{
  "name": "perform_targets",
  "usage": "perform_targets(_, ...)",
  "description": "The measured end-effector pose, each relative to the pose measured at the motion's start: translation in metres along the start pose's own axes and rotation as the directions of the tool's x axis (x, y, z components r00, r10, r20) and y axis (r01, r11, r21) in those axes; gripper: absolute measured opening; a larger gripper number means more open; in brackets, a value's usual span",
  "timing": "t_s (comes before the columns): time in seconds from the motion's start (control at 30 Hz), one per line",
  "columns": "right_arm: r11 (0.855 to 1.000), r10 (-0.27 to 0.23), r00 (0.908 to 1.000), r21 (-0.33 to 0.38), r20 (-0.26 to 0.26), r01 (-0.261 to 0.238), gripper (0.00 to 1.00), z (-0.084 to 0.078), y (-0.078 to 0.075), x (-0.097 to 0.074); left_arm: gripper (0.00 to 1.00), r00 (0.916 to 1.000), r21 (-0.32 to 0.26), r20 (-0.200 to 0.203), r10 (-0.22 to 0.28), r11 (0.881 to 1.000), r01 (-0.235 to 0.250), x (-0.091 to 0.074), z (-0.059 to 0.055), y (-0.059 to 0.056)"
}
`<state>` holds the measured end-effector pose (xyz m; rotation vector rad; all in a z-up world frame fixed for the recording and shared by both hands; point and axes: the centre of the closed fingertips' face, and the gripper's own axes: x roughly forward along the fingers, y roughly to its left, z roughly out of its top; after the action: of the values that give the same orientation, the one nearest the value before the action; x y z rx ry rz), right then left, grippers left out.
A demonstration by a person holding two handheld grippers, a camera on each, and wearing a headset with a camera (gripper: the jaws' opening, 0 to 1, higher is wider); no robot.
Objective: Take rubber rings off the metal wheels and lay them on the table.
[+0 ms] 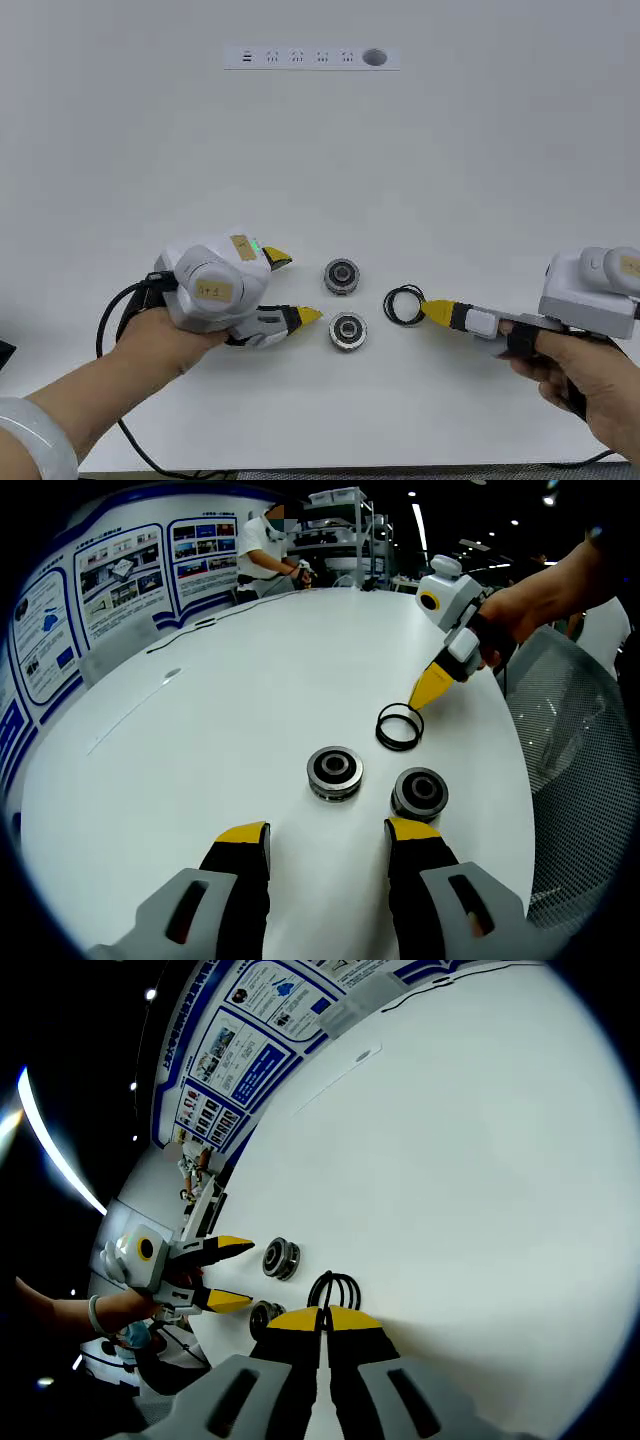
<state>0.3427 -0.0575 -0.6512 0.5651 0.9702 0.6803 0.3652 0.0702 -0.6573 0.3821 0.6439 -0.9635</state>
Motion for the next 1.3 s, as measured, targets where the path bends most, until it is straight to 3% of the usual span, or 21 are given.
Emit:
perform_targets(0.07, 0.999, -0.005, 1.0, -0.043, -0.007, 0.005, 0.06, -0.001, 0.0, -0.001, 0.47, 1.0, -0.003, 0.001, 0.001, 1.0, -0.001, -0.001, 0.0, 0.0)
perform_targets(0.5, 0.991, 0.004, 1.0, -0.135, -0.009, -0.005, 0.26, -0.002, 0.004, -0.006, 0.47, 1.0, -0.028, 0.007, 0.0, 1.0, 0.0, -0.006, -0.004, -0.001)
perform_targets(0.77, 0.965, 0.02, 0.9996, -0.26, -0.02, -0.024, 0.43, -0.005, 0.011, -0.011, 0.48, 0.9997, -0.053, 0.022, 0.009, 0.999, -0.008, -0.018, -0.006, -0.002)
perform_targets(0.9, 0.928, 0.023, 0.9992, -0.371, -0.031, -0.033, 0.52, -0.008, 0.019, -0.013, 0.5, 0.9991, -0.079, 0.038, 0.016, 0.997, -0.013, -0.028, -0.007, -0.006)
perform_targets(0.97, 0.917, 0.028, 0.9985, -0.396, -0.046, -0.044, 0.56, -0.012, 0.024, -0.014, 0.5, 0.9991, -0.081, 0.039, 0.016, 0.997, -0.013, -0.033, -0.01, -0.009)
perform_targets(1.07, 0.888, 0.012, 0.998, -0.457, -0.062, -0.04, 0.61, -0.016, 0.024, -0.015, 0.52, 0.9987, -0.088, 0.049, 0.013, 0.996, -0.008, -0.04, -0.014, -0.013)
perform_targets(1.13, 0.855, 0.001, 0.9979, -0.517, -0.065, -0.035, 0.62, -0.017, 0.022, -0.015, 0.53, 0.9981, -0.093, 0.059, 0.015, 0.996, -0.009, -0.046, -0.016, -0.015)
perform_targets(1.2, 0.841, -0.012, 0.9977, -0.54, -0.066, -0.026, 0.67, -0.019, 0.022, -0.016, 0.55, 0.997, -0.107, 0.076, 0.016, 0.994, -0.008, -0.051, -0.015, -0.016)
perform_targets(1.23, 0.816, -0.017, 0.9982, -0.578, -0.058, -0.02, 0.7, -0.019, 0.023, -0.016, 0.56, 0.9959, -0.112, 0.088, 0.021, 0.994, -0.011, -0.054, -0.014, -0.016)
perform_targets(1.3, 0.788, -0.032, 0.9978, -0.616, -0.058, -0.01, 0.76, -0.022, 0.024, -0.018, 0.58, 0.9948, -0.119, 0.098, 0.026, 0.993, -0.014, -0.058, -0.014, -0.018)
